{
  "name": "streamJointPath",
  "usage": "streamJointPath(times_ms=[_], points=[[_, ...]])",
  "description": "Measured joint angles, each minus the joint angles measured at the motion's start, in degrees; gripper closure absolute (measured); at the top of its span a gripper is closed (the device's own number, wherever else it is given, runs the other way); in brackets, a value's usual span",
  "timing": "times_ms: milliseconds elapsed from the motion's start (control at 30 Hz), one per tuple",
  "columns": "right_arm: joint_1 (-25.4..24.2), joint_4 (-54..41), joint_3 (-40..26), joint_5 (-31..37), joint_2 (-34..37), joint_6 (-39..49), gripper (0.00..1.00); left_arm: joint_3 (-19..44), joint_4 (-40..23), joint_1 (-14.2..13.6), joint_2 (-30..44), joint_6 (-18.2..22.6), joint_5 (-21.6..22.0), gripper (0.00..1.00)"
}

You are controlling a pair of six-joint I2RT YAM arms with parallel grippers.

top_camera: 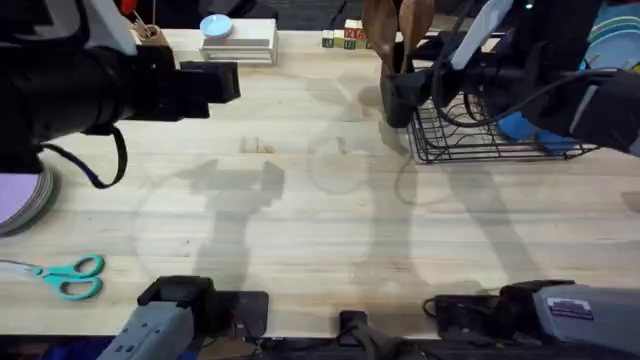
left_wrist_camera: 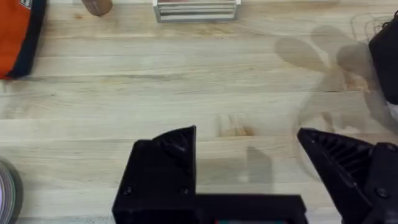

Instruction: Pick up the spoon on the table one by one and put them onto the rack

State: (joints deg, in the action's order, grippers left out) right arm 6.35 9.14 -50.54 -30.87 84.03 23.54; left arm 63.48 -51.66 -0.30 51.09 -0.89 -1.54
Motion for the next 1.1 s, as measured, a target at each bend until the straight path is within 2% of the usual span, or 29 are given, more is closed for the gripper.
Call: streamJointPath(times_ms=[100,133,467,533,733,900,933,1100], points=[[0.0,0.9,0.0,0.0,0.0,0.3,0.040,0.0,0.0,0.0,0.0,0.0,0.0,0.007],[0.0,1.1,0.0,0.0,0.0,0.3,0.015,0.0,0.0,0.0,0.0,0.0,0.0,0.007],[0.0,1.0,0.0,0.0,-1.6,0.3,0.007,0.0,0.0,0.0,0.0,0.0,0.0,0.007],[0.0,1.0,0.0,0.0,-7.6,-0.6,0.006,0.0,0.0,0.0,0.0,0.0,0.0,0.007],[0.0,0.0,0.0,0.0,-11.4,-5.6,0.006,0.0,0.0,0.0,0.0,0.0,0.0,0.007],[0.0,-6.7,0.0,1.1,-14.6,-7.8,0.006,0.0,0.0,0.0,0.0,0.0,0.0,0.008],[0.0,-11.1,0.0,4.0,-17.1,-8.4,0.006,0.0,0.0,0.0,0.0,0.0,0.0,0.007],[0.0,-17.2,0.0,9.9,-23.3,-8.8,0.006,0.0,0.0,0.0,0.0,0.0,0.0,0.007]])
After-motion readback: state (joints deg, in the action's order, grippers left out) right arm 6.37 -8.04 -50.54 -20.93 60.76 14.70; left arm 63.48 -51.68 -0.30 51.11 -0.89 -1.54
